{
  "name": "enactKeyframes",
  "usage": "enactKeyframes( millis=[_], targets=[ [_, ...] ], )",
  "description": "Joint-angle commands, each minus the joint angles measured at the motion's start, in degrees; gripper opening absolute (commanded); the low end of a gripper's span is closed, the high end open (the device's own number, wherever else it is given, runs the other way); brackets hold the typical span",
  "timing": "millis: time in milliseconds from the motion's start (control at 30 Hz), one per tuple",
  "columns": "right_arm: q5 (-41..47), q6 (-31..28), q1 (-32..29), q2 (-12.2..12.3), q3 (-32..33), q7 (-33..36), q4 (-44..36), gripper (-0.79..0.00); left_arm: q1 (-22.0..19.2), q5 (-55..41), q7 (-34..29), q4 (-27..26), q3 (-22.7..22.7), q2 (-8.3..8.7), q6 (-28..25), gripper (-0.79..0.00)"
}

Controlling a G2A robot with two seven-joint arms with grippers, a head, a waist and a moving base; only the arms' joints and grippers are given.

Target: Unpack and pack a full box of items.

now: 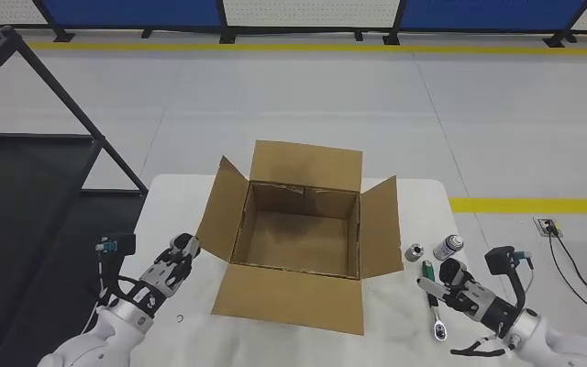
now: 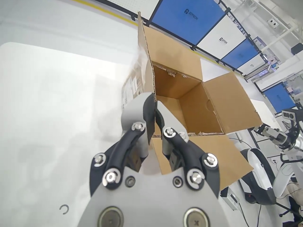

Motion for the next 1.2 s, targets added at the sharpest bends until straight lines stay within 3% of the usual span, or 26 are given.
enactKeyframes(
  millis=[0,800,833,867,933,967,1033,1167],
  targets=[
    [0.04,-0.02,0.03,0.06,0.01,-0.01,0.07,0.000,0.17,-0.16,0.14,-0.04,-0.10,0.03,0.07,-0.785],
    [0.74,-0.27,1.17,0.88,-0.81,0.62,0.31,0.000,6.78,-2.10,4.28,-2.51,-2.86,0.19,-0.14,-0.785],
    [0.79,-0.26,1.23,0.91,-0.83,0.65,0.33,0.000,6.98,-2.10,4.37,-2.61,-2.89,0.20,-0.18,-0.727],
    [0.78,-0.31,1.28,0.95,-0.91,0.86,0.33,0.000,7.16,-2.18,4.47,-2.71,-2.89,0.20,-0.29,-0.563],
    [0.87,-0.12,1.46,1.04,-1.08,1.24,0.26,0.000,7.49,-2.58,4.71,-2.84,-2.84,0.19,-0.39,-0.431],
    [0.83,0.05,1.57,1.08,-1.16,1.47,0.17,0.000,7.63,-2.83,4.88,-2.92,-2.82,0.19,-0.43,-0.209],
    [0.82,0.58,1.82,1.17,-1.29,1.93,-0.08,0.000,7.89,-2.95,5.08,-3.01,-2.74,0.19,-0.61,0.000],
    [0.53,2.17,2.34,1.36,-1.37,3.07,-1.49,0.000,8.13,-3.68,6.01,-2.63,-2.52,0.17,-1.38,0.000]
  ],
)
